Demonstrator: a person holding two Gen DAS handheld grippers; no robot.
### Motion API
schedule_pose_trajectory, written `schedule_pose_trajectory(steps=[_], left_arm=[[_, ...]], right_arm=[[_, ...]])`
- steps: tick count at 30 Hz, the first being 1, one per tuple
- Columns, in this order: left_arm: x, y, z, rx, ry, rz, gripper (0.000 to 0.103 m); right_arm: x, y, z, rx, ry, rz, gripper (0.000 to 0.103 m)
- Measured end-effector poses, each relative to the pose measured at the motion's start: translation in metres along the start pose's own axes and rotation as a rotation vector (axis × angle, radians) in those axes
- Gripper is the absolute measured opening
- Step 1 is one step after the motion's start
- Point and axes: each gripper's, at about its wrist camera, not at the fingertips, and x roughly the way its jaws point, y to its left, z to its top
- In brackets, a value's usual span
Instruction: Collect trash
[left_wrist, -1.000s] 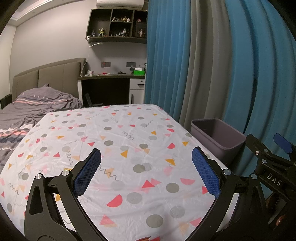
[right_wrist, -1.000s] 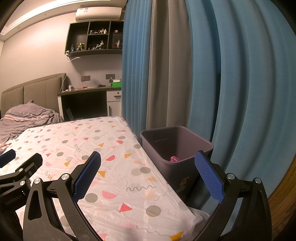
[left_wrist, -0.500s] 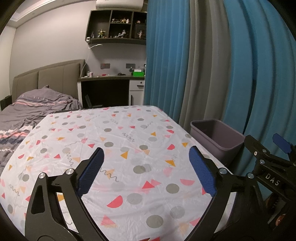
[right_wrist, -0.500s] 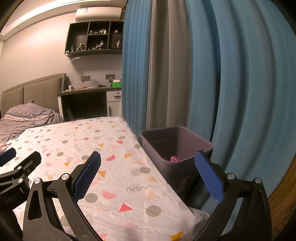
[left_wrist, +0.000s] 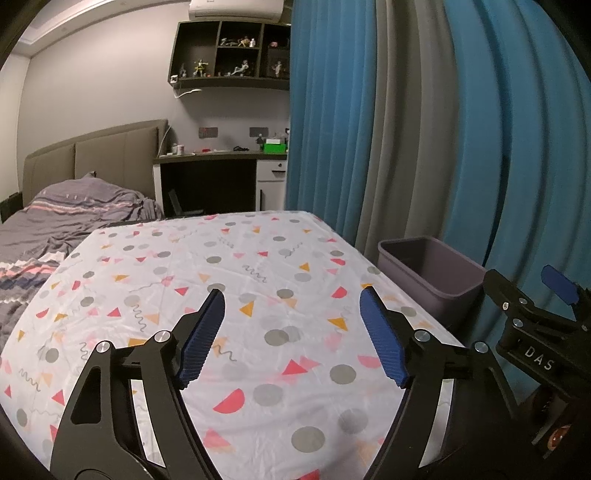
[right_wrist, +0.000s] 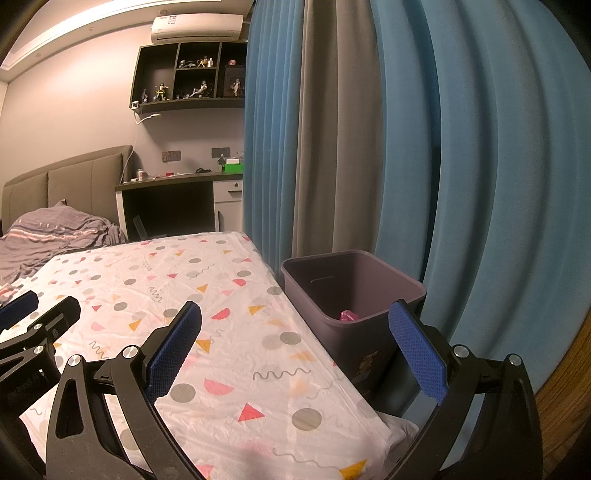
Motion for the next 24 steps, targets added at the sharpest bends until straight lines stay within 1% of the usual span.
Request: schedule_pose_trajectory(steps=[24], left_arm=[[-0.0032, 0.0022, 0.0005, -0.003, -0.010, 0.006, 0.073]], right_arm=[[-0.0009, 0.0000, 0.0007, 0.002, 0.000, 0.001, 0.097]])
